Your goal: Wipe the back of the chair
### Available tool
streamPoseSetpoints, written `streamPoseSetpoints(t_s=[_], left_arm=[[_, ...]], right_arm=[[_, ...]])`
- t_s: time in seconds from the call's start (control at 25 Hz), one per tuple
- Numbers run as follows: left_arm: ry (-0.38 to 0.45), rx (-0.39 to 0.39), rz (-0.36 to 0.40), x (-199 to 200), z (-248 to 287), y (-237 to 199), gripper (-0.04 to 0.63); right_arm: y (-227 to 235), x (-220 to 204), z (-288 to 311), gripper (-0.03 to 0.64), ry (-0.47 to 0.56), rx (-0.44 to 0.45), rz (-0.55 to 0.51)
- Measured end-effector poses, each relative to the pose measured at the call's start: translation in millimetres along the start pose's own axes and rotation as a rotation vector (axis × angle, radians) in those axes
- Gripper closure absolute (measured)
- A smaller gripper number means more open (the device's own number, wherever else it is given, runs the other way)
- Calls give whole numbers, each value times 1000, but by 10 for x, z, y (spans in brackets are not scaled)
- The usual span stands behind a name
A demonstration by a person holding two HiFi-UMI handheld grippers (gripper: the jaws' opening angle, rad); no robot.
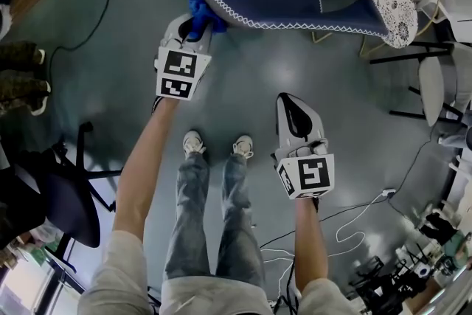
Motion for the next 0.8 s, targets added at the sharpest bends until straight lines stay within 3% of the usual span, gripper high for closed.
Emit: streamPoseSetpoints(t_s=[0.24,0.8], left_arm=[[-29,-14,-5,-101,99,36,551],[-238,-96,1,-738,402,129,551]], right_arm=[[44,-26,50,617,-12,-3,2],[36,-38,258,617,-26,25,4]])
Point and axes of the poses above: the fingertips, and each gripper's own axes: z forward along the fingers, y to its right, x out of its top, the point moved 9 cm from there along -z, backward along the fingers, and after that the axes turned 11 degrees about z, right-handed, at the moved point
